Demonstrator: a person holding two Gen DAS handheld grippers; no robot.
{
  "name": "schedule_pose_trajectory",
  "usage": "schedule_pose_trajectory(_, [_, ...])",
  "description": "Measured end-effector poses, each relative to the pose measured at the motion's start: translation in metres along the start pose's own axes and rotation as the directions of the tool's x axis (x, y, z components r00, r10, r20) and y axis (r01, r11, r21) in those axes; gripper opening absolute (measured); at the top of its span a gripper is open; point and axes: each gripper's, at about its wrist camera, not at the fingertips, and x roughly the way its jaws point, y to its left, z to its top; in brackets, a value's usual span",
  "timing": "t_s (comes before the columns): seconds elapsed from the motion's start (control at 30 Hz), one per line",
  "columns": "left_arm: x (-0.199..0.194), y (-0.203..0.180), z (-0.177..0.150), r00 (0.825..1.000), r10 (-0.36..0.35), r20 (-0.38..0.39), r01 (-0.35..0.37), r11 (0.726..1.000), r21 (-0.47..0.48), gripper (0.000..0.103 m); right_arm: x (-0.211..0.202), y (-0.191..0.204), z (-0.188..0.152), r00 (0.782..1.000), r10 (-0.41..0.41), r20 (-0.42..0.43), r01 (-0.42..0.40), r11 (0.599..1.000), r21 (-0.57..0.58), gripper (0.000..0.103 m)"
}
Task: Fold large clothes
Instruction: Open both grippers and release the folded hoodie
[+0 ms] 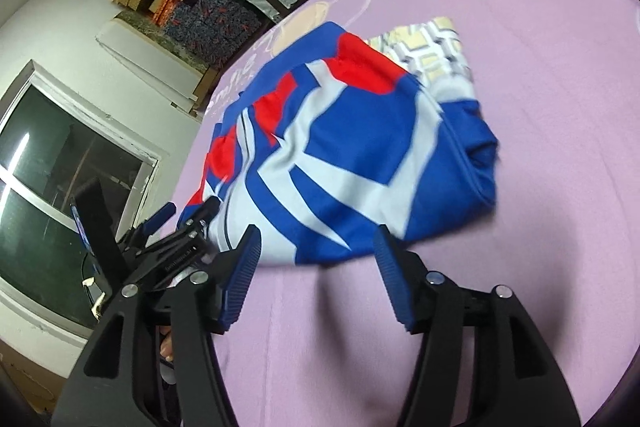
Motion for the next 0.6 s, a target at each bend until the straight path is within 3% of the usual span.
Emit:
schedule_pose_trajectory(0.37, [-0.007,0.003,0.004,1.000,0.003,0.025,-0.002,1.000,-0.019,0.098,-0.006,-0.019,-0.006,0.999,-0.052,0.006,0.050,0.992,0.117,0.062])
schedule_pose_trajectory(0.6, [0.034,0.014,0.029,0.990,-0.073,-0.117,0.064,0.995,-0.082,0.098,-0.002,-0.034,0.018,0.995,-0.089,0.045,0.077,0.971,0.226,0.063])
